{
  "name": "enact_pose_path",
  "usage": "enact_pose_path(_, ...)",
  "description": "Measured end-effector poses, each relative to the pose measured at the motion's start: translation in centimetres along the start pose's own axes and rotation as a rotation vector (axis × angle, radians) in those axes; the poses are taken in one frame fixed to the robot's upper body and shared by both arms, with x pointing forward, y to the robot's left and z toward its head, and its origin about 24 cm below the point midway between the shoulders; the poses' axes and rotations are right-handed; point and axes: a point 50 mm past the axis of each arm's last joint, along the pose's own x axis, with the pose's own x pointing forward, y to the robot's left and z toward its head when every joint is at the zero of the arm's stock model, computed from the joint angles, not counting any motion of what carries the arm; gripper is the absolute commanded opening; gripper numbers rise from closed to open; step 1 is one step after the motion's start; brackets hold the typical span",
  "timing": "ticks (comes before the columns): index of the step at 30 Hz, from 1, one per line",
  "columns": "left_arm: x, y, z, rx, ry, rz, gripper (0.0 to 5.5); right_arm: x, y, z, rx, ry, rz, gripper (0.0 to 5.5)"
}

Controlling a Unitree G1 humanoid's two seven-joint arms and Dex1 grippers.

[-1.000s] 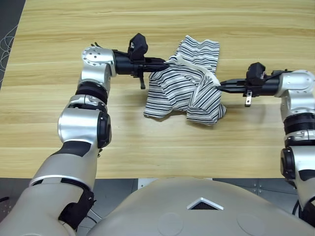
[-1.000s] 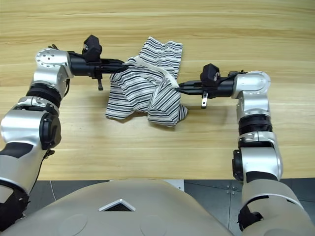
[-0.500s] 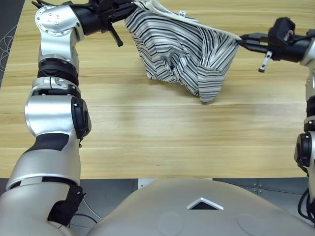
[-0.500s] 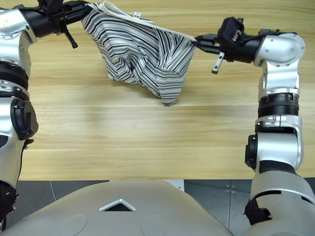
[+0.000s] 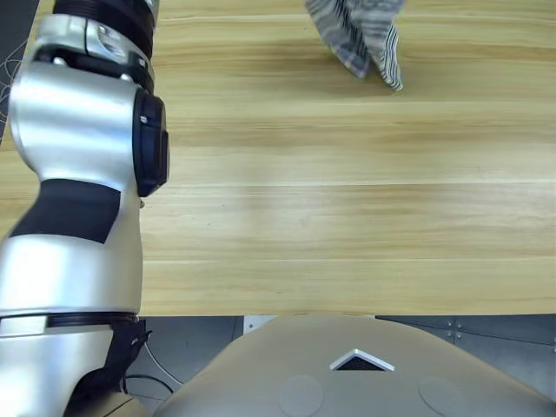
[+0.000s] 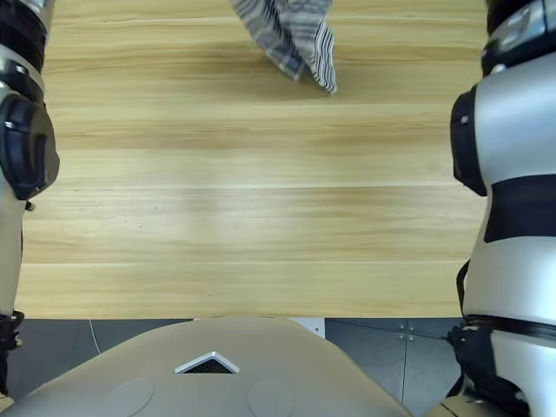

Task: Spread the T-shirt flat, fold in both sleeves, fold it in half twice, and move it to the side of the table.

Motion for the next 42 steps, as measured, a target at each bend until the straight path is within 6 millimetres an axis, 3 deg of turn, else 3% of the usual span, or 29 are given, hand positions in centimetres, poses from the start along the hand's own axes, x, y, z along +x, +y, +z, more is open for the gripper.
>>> enact_pose_path(3,0.0,0.7,0.2,-0.002,-0.004,0.029,0.10,0.1,-0.7,-0.1,-0.042,0.000,-0.031,0.13)
enact_pose_path(8,-0.3,0.6,0.2,0.030,-0.073,-0.069,0.10,-0.3,0.1,0.3,0.034,-0.089,-0.009,0.13)
enact_pose_path(12,-2.4,-1.3,-3.0,0.118,-0.137,-0.303,0.10,-2.4,3.7,-0.4,0.258,-0.196,0.145,0.13)
enact_pose_path(14,-3.8,-1.2,-4.4,0.149,-0.184,-0.416,0.10,-3.4,4.5,-1.1,0.378,-0.225,0.196,0.13)
enact_pose_path(17,-6.2,1.1,-5.3,0.206,-0.283,-0.530,0.10,-5.3,5.2,-2.7,0.542,-0.287,0.265,0.13)
enact_pose_path(21,-8.1,5.0,-3.2,0.223,-0.447,-0.550,0.10,-6.8,2.7,-4.8,0.641,-0.403,0.245,0.13)
enact_pose_path(23,-9.6,5.8,-2.5,0.201,-0.510,-0.602,0.10,-7.6,1.3,-5.0,0.686,-0.512,0.256,0.13)
enact_pose_path(25,-11.1,5.1,-2.8,0.156,-0.523,-0.705,0.10,-8.4,1.1,-4.3,0.726,-0.615,0.315,0.13)
enact_pose_path(27,-13.4,3.2,-3.7,0.122,-0.490,-0.868,0.10,-10.3,2.5,-2.9,0.783,-0.735,0.450,0.13)
enact_pose_path(30,-16.1,-0.1,-4.7,0.108,-0.426,-1.073,0.10,-14.0,5.6,-0.8,0.842,-0.840,0.699,0.13)
enact_pose_path(33,-19.7,-3.0,-5.6,0.068,-0.333,-1.306,0.10,-19.4,9.4,1.0,0.914,-0.861,1.071,0.13)
enact_pose_path(36,-23.1,-3.8,-5.5,0.020,-0.285,-1.519,0.10,-23.0,11.2,1.6,0.972,-0.816,1.313,0.13)
enact_pose_path(42,-26.2,-6.6,-5.7,0.016,-0.252,-1.686,0.10,-26.3,12.2,4.5,1.003,-0.818,1.535,0.13)
